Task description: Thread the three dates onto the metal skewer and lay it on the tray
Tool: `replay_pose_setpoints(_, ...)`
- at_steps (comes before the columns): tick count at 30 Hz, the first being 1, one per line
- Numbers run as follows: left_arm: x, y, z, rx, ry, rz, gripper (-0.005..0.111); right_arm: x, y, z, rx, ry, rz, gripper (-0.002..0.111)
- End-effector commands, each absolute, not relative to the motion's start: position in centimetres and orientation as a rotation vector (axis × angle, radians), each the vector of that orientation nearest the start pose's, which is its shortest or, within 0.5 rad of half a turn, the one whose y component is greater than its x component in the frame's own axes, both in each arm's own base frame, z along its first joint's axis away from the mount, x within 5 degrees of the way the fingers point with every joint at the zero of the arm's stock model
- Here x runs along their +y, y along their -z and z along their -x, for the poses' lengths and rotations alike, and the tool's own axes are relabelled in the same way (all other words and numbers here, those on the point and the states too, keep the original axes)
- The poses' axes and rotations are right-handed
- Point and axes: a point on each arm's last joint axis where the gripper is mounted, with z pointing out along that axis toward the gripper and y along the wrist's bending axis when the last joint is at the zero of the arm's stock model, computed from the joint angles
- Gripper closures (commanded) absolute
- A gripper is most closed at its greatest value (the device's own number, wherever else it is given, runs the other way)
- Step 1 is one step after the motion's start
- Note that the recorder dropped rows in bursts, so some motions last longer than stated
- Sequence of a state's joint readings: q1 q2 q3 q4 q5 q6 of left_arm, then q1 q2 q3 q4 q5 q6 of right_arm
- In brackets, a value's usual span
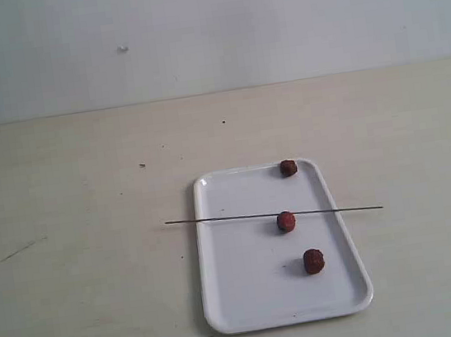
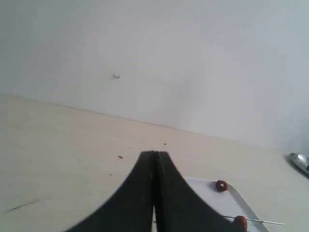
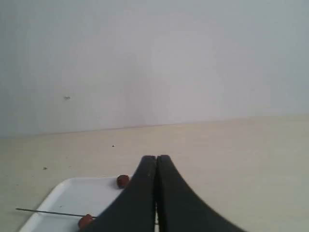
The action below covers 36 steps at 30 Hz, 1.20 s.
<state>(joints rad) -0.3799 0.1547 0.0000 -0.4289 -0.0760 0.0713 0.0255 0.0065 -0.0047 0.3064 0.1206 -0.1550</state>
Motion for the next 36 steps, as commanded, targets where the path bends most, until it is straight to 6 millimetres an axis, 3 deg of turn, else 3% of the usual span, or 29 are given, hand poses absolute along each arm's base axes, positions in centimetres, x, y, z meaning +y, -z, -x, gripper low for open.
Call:
replay_pose_setpoints(1, -2.3, -21.0, -6.7, 1.597, 0.641, 0.109, 0.107, 0.3, -20.8, -5.6, 1.543, -0.078, -0.013, 0.108)
replay_pose_setpoints(11, -2.3, -21.1, -6.7, 1.595, 0.661, 0.132, 0.107, 0.1, -21.4, -5.6, 1.467, -0.158, -0.114, 0.108)
replay_pose_setpoints(16, -1.7, -21.5, -6.8, 1.529, 0.536, 0.103, 0.107, -0.2, -22.3, -5.5, 1.351, -0.303, -0.261, 0.108)
replay_pose_setpoints(21, -0.5, -21.0, -7.6, 1.567, 0.409, 0.272, 0.107, -0.2, -22.4, -5.5, 1.326, -0.427, -0.362, 0.108)
replay_pose_setpoints(27, 2.3, -20.0, -8.8, 1.562, 0.248, 0.702, 0.107, -0.7, -23.2, -5.2, 1.188, -0.577, -0.510, 0.108)
replay_pose_setpoints(29, 2.3, -19.4, -9.1, 1.612, 0.245, 0.744, 0.107, -0.7, -23.2, -5.2, 1.196, -0.550, -0.493, 0.108)
replay_pose_setpoints(31, 2.0, -19.2, -9.3, 1.670, 0.222, 0.675, 0.107, -0.6, -23.0, -5.3, 1.221, -0.546, -0.490, 0.108)
replay_pose_setpoints(33, 1.7, -20.0, -9.7, 1.694, 0.208, 0.591, 0.107, -0.4, -23.9, -5.4, 1.275, -0.564, -0.488, 0.108)
replay_pose_setpoints(36, 1.7, -20.4, -9.8, 1.690, 0.216, 0.582, 0.107, -0.2, -26.2, -7.2, 1.404, -0.396, -0.380, 0.108)
